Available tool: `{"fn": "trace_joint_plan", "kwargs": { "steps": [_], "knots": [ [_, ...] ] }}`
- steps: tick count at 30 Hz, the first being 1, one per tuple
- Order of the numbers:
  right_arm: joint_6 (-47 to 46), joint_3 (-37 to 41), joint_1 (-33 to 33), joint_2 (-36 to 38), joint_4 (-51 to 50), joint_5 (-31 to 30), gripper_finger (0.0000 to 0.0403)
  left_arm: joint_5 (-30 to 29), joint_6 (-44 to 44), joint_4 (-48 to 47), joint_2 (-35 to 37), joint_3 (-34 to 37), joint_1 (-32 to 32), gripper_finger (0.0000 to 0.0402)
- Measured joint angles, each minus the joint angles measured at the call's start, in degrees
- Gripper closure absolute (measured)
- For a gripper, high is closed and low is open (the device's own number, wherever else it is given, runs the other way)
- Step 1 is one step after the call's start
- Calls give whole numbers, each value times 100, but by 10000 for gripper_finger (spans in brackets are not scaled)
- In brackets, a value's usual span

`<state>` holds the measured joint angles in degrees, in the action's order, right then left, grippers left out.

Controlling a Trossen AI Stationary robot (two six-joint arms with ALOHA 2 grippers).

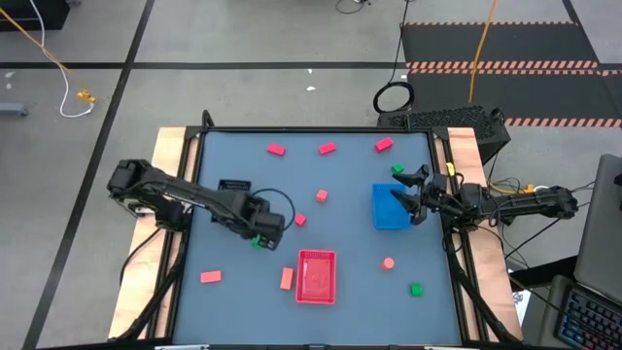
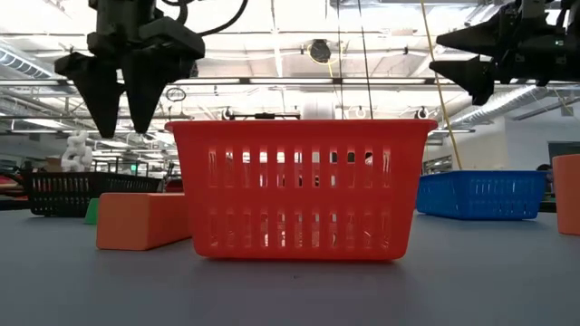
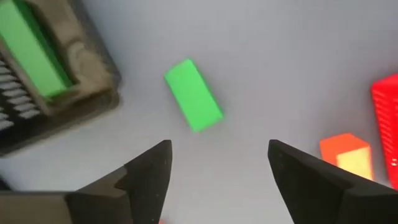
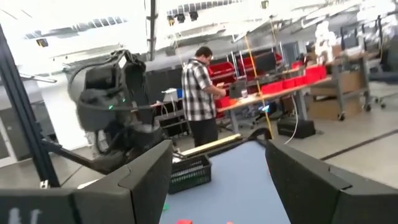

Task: Sort & place blocks by color
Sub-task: Put the green block into the black bin

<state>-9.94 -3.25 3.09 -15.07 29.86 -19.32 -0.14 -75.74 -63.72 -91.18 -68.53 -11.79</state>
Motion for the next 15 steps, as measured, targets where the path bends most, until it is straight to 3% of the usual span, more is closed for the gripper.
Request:
{"fn": "trace_joint_plan", "kwargs": {
  "steps": [9,15],
  "knots": [
    [1007,0,-2,4,530,-463,149,19,-807,122,-598,1,-152,144],
    [1162,0,-2,4,593,-479,149,24,-1272,462,-974,4,-184,144]
  ]
}}
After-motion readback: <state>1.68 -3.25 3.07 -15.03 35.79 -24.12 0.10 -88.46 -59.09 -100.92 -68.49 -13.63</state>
